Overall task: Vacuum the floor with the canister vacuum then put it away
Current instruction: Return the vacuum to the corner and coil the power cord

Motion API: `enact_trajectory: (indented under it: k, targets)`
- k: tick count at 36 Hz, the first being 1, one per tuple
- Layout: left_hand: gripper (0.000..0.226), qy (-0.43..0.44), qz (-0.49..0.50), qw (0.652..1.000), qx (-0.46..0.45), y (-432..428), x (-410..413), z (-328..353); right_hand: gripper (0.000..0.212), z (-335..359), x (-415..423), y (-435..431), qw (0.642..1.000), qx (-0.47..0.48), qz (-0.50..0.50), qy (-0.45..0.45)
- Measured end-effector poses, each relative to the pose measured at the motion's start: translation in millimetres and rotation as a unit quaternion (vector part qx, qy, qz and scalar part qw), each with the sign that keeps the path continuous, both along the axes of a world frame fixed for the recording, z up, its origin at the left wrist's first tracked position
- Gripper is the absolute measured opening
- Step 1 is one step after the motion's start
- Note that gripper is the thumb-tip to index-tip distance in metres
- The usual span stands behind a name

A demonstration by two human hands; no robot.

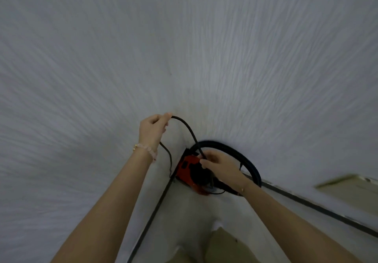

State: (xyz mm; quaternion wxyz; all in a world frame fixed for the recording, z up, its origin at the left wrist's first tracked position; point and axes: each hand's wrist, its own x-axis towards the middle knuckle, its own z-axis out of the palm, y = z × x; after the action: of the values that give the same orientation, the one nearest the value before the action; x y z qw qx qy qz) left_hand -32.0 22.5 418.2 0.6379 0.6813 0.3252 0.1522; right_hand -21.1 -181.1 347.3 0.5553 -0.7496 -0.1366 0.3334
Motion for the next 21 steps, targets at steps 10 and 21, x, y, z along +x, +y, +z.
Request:
enact_trajectory:
  k: [10, 21]
  targets:
    - [0.033, 0.001, 0.015, 1.0, -0.026, 53, 26, -6, 0.026, 9, 42, 48, 0.998, 0.035, -0.048, 0.011]
    - [0.024, 0.091, -0.125, 0.985, -0.082, 87, 66, -54, 0.028, 30, 76, 80, 0.921, 0.237, -0.275, 0.144]
